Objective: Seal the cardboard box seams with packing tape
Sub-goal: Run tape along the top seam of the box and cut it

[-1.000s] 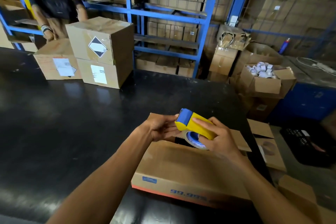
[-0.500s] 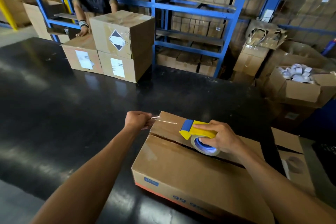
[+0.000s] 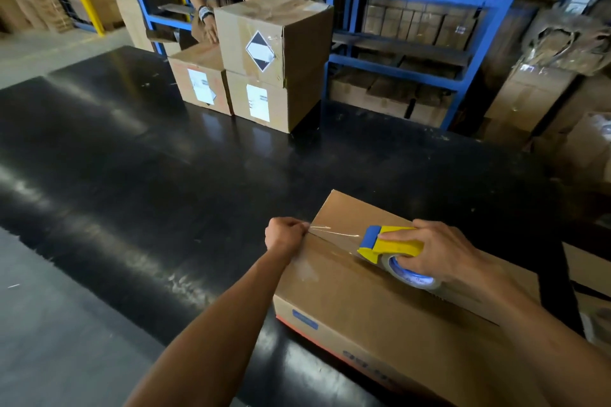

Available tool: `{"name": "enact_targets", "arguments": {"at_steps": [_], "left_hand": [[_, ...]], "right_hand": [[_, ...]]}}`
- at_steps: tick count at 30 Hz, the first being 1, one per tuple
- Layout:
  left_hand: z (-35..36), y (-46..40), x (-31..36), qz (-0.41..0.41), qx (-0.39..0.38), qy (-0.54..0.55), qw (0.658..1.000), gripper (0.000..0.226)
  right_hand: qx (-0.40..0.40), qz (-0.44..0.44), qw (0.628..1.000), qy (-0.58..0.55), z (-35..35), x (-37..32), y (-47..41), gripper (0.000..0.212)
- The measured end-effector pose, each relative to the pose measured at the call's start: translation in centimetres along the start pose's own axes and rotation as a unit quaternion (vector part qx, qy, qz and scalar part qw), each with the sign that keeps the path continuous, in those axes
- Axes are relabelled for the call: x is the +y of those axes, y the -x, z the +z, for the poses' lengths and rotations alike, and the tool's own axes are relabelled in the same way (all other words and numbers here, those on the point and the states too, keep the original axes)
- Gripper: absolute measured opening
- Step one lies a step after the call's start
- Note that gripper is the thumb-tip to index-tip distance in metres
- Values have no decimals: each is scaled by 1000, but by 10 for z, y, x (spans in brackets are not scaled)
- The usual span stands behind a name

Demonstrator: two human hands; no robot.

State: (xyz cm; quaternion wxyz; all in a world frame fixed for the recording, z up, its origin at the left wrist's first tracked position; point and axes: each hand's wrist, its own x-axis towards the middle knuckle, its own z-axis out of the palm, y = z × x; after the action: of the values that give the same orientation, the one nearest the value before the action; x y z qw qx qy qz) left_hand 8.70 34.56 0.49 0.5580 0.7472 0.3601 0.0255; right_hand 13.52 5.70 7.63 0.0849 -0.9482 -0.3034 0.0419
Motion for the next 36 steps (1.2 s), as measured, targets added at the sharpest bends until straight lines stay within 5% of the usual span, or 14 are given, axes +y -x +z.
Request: {"name": "enact_targets", "arguments": {"at_steps": [13, 20, 23, 27, 29, 36], "left_hand": [[0, 2, -15, 26, -1, 51, 998, 11], [-6, 7, -18, 28, -8, 21, 999, 107], [-7, 6, -27, 144, -6, -117, 983, 88], [6, 14, -30, 368, -77, -263, 888, 63], [14, 15, -31, 348, -144, -304, 875, 63], [9, 8, -34, 327, -195, -380, 843, 65]], "right_hand": [[-48, 30, 998, 40, -6, -13, -1, 52], [-46, 47, 997, 40, -6, -19, 2, 52], [-50, 43, 997, 48, -6, -22, 3, 51], [-43, 42, 997, 41, -5, -22, 5, 50], [-47, 40, 997, 44, -5, -21, 5, 51], [-81, 35, 995, 56, -8, -24, -7, 51]]}}
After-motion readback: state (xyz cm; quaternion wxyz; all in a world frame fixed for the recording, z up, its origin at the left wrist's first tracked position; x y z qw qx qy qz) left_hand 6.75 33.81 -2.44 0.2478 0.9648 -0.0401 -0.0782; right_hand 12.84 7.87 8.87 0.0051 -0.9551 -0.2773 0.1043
